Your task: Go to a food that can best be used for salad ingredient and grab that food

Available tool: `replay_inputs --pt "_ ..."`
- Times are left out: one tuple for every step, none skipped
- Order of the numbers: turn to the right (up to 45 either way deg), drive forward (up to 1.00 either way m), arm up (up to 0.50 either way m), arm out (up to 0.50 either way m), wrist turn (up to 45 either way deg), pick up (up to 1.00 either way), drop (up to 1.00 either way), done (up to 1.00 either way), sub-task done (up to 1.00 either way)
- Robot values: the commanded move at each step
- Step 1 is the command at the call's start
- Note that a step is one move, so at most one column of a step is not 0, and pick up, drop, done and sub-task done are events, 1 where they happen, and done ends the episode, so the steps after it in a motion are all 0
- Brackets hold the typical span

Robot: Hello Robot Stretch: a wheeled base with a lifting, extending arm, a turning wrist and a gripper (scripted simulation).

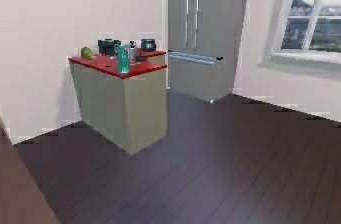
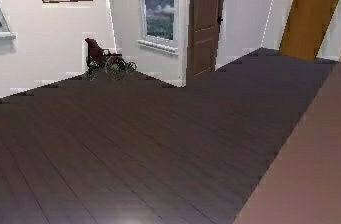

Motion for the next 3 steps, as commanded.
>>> replay_inputs --pt "0.0 0.15 0.00 0.00 0.0 0.00 0.00 0.00 0.00" --pt "-33.0 0.00 0.00 0.00 0.0 0.00 0.00 0.00 0.00" --pt "0.0 1.00 0.00 0.00 0.0 0.00 0.00 0.00 0.00"
